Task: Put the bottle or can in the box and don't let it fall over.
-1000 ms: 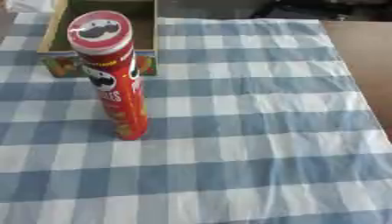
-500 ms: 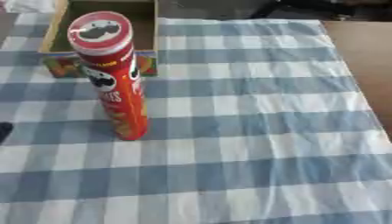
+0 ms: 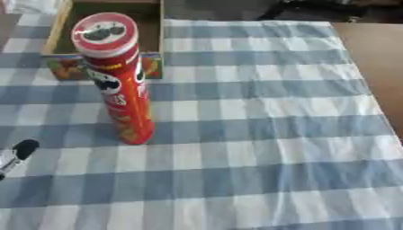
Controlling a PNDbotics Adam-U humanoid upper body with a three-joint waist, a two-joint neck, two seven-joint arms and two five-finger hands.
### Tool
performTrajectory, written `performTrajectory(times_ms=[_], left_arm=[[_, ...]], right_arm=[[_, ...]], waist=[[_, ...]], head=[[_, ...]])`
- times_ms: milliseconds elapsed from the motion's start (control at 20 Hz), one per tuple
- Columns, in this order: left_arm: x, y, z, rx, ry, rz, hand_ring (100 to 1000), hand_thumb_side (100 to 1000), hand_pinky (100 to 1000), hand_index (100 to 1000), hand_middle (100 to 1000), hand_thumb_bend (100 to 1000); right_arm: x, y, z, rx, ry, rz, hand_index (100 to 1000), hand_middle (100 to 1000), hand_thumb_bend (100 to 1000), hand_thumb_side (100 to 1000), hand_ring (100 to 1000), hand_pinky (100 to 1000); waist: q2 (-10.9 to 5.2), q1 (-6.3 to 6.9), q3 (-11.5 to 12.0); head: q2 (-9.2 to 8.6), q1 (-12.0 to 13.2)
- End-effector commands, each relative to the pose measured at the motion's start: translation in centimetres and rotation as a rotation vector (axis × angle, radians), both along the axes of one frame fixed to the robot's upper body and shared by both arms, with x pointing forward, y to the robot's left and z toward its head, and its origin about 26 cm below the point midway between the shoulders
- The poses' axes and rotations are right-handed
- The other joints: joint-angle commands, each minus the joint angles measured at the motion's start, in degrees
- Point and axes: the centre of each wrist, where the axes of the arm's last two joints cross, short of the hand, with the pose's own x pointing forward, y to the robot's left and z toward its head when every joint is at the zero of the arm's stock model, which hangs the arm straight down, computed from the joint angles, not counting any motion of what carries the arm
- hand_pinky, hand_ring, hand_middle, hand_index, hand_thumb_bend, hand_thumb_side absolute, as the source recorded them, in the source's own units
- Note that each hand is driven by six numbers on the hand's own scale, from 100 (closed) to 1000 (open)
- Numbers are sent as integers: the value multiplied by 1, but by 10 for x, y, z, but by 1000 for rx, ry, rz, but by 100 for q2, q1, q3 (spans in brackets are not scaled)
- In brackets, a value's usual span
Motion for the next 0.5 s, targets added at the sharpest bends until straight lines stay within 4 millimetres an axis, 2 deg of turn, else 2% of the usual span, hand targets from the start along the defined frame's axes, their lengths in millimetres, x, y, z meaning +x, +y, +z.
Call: performTrajectory(times_ms=[50,500], left_arm=[[3,-4,13,42,-14,-23,1000,144,1000,840,883,812],[19,-28,28,33,10,-107,1000,142,1000,842,885,806]], right_arm=[[-1,0,8,-17,-23,12,804,938,100,879,1000,866],[-1,1,8,-17,-19,16,803,938,100,882,1000,867]], waist=[[-106,14,-3],[-115,40,0]], head=[[-59,21],[-60,47]])
